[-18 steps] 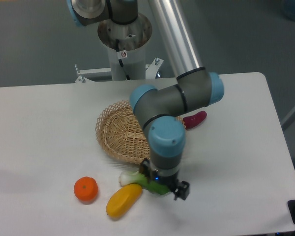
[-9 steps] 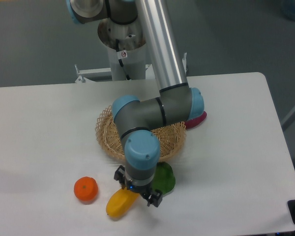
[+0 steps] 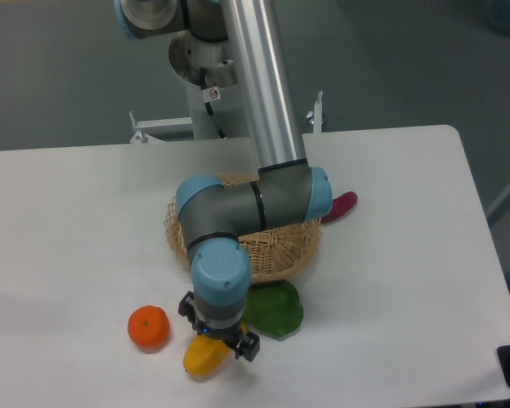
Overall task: Pick up the mango from the table
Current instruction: 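Close the gripper around the yellow mango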
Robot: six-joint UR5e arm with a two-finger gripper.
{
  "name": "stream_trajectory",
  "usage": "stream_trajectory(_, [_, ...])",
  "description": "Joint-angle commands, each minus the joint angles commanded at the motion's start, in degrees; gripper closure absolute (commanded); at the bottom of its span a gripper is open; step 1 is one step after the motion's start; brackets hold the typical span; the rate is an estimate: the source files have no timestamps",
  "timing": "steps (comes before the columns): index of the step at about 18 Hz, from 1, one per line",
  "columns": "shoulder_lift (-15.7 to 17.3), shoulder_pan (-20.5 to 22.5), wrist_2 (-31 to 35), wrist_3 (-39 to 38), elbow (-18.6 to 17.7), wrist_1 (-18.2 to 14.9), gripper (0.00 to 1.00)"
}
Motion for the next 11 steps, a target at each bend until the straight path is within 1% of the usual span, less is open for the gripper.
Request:
stream_trajectory(2, [-0.79, -0.44, 2.28, -0.44, 0.0, 2.54, 0.01])
stream_trajectory(3, [-1.4, -0.61, 3.68, -0.79, 0.0, 3.86, 0.09])
stream_trajectory(5, [-1.5, -1.05, 4.66, -1.93, 0.0, 4.49, 0.37])
stream_trajectory(7, [-1.23, -1.05, 4.22, -2.2, 0.44, 4.49, 0.54])
stream_trajectory(10, [-0.79, -1.05, 4.05, -3.25, 0.79, 4.4, 0.73])
stream_trajectory(11, [-0.71, -1.05, 3.53, -3.95, 0.96, 4.4, 0.76])
